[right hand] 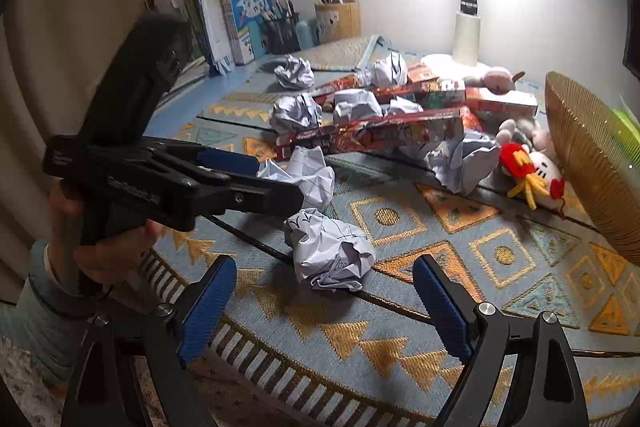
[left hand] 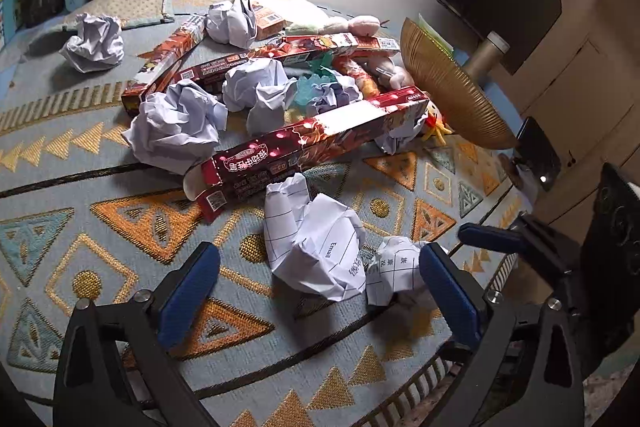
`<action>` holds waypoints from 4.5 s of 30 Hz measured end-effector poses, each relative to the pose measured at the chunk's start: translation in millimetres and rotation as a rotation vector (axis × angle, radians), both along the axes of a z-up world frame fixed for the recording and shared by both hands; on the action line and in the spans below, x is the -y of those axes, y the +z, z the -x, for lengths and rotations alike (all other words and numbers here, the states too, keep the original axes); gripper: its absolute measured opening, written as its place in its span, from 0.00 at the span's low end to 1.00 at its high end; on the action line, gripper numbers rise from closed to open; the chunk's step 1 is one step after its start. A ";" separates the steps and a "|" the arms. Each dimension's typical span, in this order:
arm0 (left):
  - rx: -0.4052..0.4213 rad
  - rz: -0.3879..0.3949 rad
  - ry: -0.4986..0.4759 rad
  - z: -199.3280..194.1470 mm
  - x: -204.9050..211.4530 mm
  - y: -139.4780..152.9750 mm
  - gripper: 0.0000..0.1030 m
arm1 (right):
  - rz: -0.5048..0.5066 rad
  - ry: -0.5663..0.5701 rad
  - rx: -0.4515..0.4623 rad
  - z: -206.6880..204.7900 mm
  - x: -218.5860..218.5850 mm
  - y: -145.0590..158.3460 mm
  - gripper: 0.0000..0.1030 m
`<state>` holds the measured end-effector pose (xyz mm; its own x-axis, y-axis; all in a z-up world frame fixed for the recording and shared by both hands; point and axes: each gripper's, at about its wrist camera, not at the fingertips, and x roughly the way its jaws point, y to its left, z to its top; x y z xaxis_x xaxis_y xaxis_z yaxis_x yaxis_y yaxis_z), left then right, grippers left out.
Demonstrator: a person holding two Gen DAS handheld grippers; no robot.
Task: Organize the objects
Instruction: 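Grasp a crumpled paper ball with each gripper, then carry both paper balls over the golden bowl and open both grippers, then move both grippers back over the cluttered tablecloth, then grasp the long red snack box with the right gripper while the left grasps a paper ball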
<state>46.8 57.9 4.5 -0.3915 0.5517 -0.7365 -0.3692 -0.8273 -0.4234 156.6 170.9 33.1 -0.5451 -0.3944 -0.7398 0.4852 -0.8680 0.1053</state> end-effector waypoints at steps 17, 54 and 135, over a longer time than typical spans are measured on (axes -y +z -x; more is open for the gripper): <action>-0.081 0.178 -0.079 -0.7 -23.3 2.2 0.45 | 0.064 -0.110 0.019 5.2 -63.9 2.6 0.48; -0.223 -0.232 -0.114 79.6 -135.6 121.9 0.71 | -0.091 -0.780 -0.413 64.8 -223.6 104.1 0.92; -0.246 -0.049 0.133 50.6 65.2 18.4 0.46 | -0.204 0.081 0.141 41.1 -30.0 -0.1 0.21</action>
<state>-3.8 -7.2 22.8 -0.6264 0.5164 -0.5839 -0.3558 -0.8559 -0.3752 115.6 200.9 33.0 -0.4038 -0.2672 -0.8750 0.5470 -0.8371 0.0032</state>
